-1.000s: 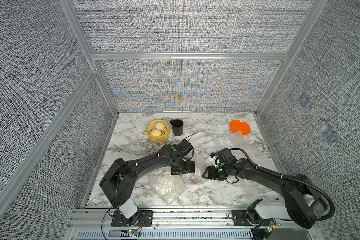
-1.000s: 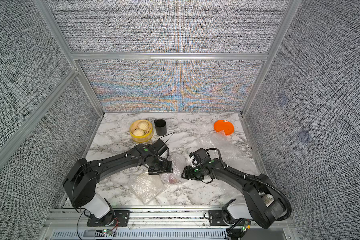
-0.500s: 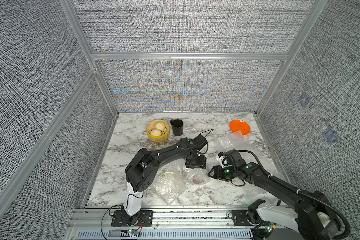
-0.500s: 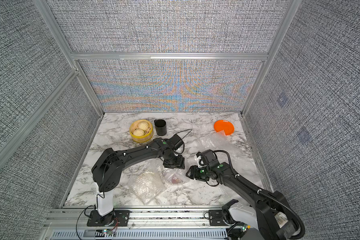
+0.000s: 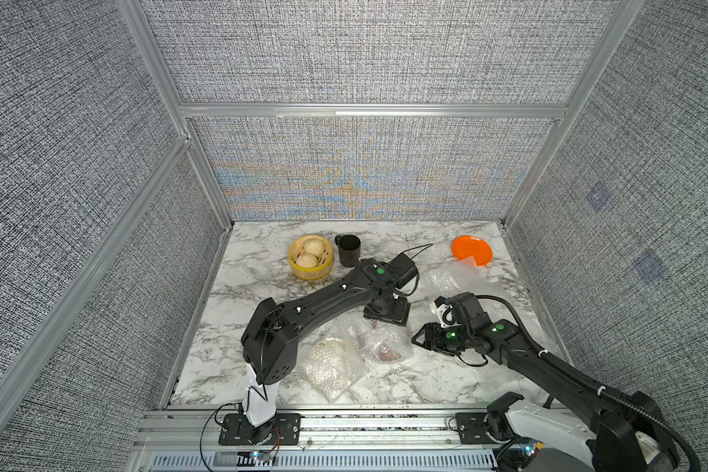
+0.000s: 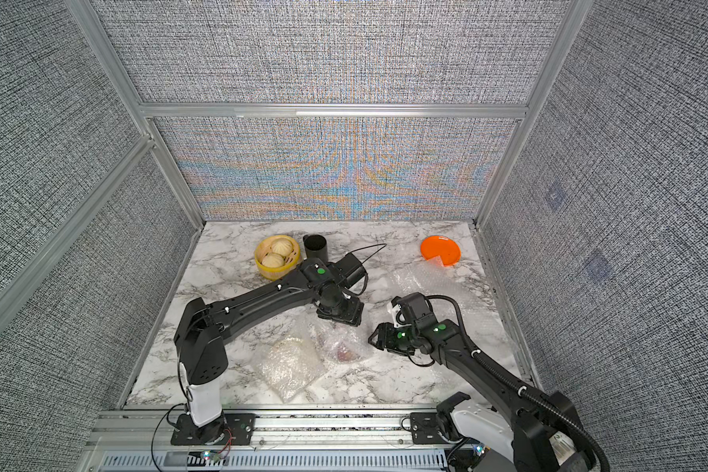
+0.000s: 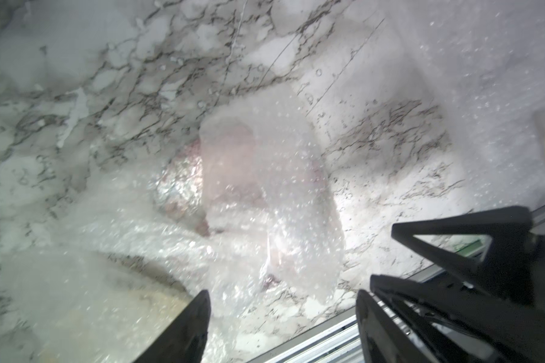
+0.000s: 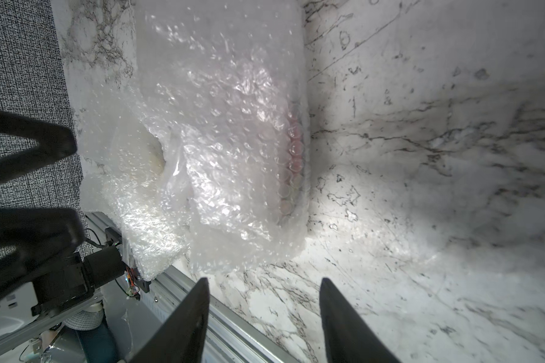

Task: Unpack dinner plates from bubble wrap
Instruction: Unwrap the bubble wrap at the center of the board.

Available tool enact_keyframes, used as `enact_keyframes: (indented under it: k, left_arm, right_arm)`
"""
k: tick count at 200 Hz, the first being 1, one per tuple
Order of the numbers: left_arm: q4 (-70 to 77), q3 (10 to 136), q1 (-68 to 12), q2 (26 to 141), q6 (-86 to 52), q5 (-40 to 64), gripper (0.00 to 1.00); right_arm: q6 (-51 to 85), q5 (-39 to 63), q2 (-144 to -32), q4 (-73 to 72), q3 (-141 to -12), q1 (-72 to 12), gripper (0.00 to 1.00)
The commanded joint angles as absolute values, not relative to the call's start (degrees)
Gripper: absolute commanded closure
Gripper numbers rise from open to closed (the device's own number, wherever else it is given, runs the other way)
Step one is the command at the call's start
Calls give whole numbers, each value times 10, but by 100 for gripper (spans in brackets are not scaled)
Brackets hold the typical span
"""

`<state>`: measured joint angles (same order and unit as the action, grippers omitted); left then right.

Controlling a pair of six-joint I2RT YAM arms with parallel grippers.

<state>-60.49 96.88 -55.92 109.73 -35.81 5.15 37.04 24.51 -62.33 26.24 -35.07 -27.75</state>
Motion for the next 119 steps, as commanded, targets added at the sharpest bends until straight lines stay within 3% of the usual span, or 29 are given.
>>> enact_keyframes:
  k: [1,68,119]
  left_arm:
    - [-644,955,-569,1105,-359,13,29]
    - [-624,979,-590,1185,-367,17,31]
    - [-735,1080,-591,1261,-368,-54,36]
  right_arm:
    - [358,258,-639,261,-362,-278,42]
    - [357,263,-626,263,-358,-278,42]
    - [375,258,-578,259,-322,-278,44]
